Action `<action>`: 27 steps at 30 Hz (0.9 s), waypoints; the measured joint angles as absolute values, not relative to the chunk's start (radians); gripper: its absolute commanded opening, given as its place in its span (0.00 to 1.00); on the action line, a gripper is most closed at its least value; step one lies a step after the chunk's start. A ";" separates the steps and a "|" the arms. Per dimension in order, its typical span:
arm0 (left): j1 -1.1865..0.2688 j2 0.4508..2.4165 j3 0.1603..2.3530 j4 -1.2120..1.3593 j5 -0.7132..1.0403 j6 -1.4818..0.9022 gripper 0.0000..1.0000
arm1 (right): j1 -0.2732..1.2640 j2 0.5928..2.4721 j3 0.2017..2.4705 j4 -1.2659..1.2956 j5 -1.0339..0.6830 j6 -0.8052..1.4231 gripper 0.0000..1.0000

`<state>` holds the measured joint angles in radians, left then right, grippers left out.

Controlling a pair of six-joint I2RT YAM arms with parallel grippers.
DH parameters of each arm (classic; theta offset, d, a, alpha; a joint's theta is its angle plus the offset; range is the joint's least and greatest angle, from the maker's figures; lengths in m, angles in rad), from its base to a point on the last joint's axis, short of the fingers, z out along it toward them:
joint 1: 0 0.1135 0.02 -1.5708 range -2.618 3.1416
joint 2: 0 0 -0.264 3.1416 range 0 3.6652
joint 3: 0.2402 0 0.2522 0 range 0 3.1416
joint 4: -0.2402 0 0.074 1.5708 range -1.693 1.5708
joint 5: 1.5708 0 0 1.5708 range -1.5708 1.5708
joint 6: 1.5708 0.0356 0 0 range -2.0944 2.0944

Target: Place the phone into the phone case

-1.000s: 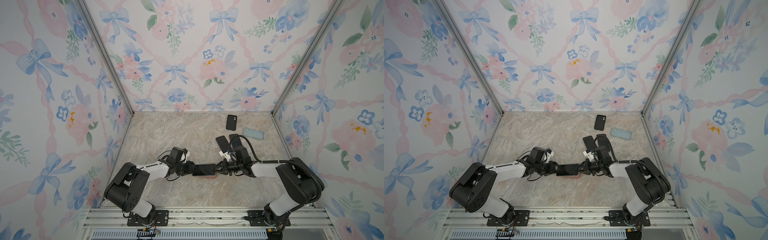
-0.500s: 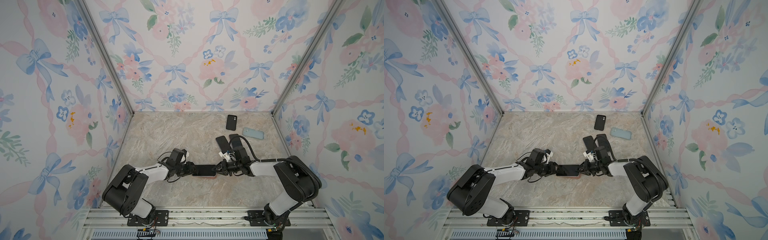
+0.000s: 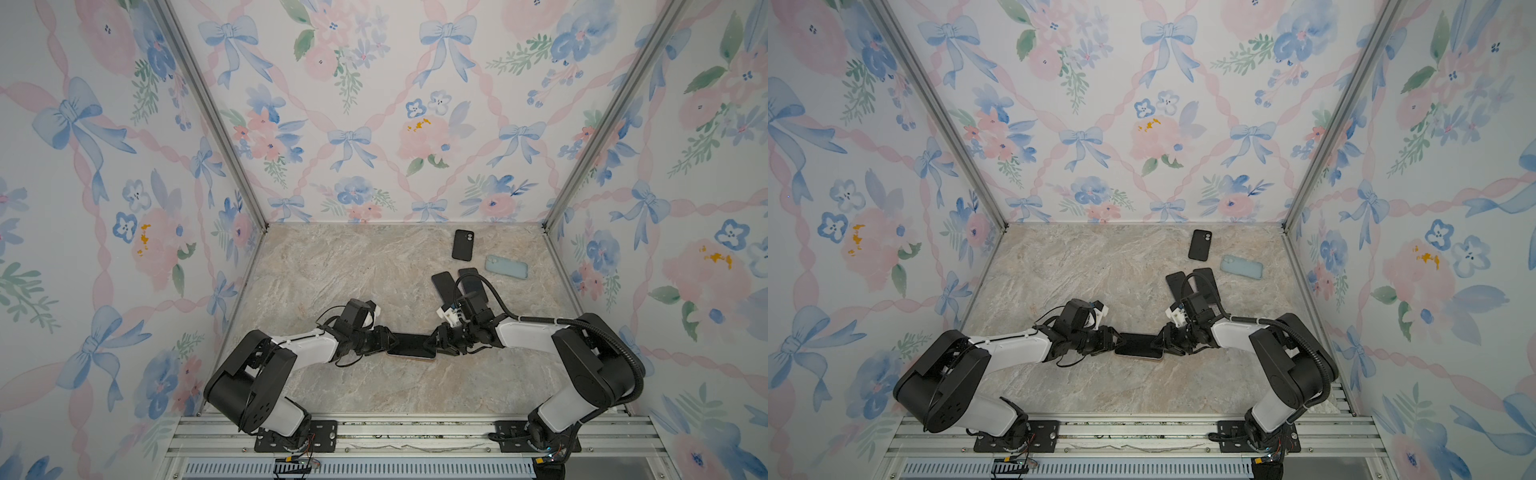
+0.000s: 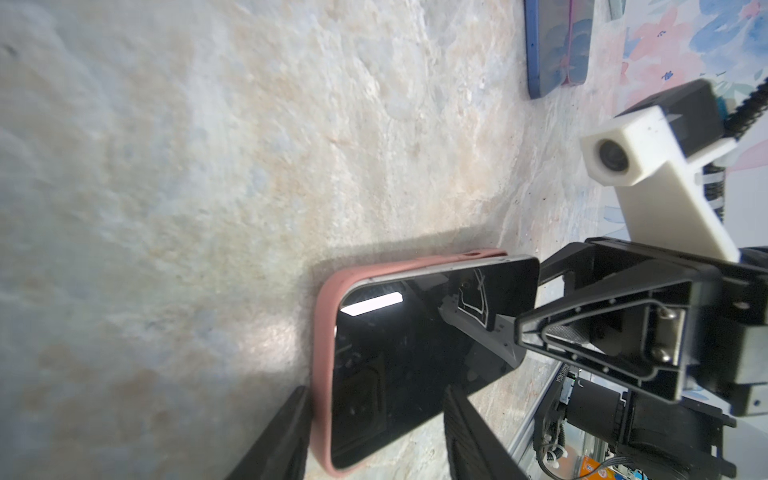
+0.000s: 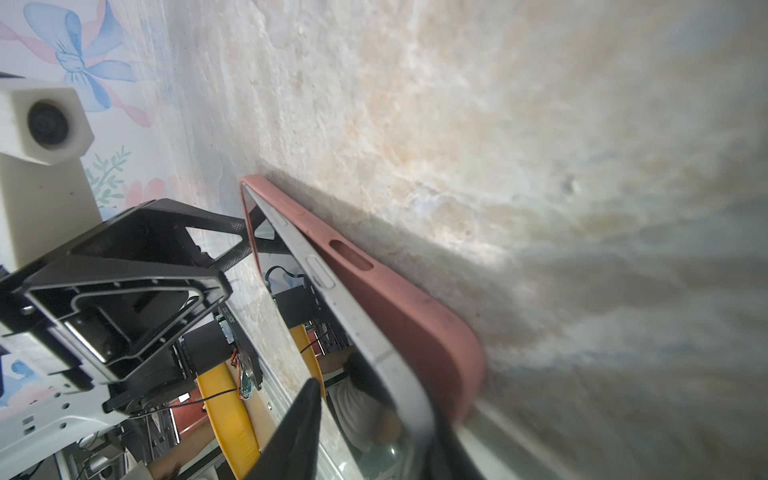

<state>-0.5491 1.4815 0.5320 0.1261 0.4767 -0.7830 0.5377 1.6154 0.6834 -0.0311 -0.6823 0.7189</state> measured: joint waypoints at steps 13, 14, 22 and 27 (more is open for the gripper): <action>-0.549 1.468 0.527 0.102 0.479 -0.782 0.53 | 0.593 1.572 0.852 -0.352 -0.475 0.583 0.54; -0.549 1.468 0.529 0.100 0.479 -0.782 0.53 | 0.601 1.570 0.863 -0.369 -0.459 0.577 0.55; -0.550 1.470 0.585 -0.022 0.407 -0.763 0.45 | 0.649 1.519 0.902 -0.469 -0.336 0.544 0.55; -0.550 1.496 0.628 -0.072 0.366 -0.743 0.41 | 0.666 1.505 0.902 -0.480 -0.300 0.541 0.55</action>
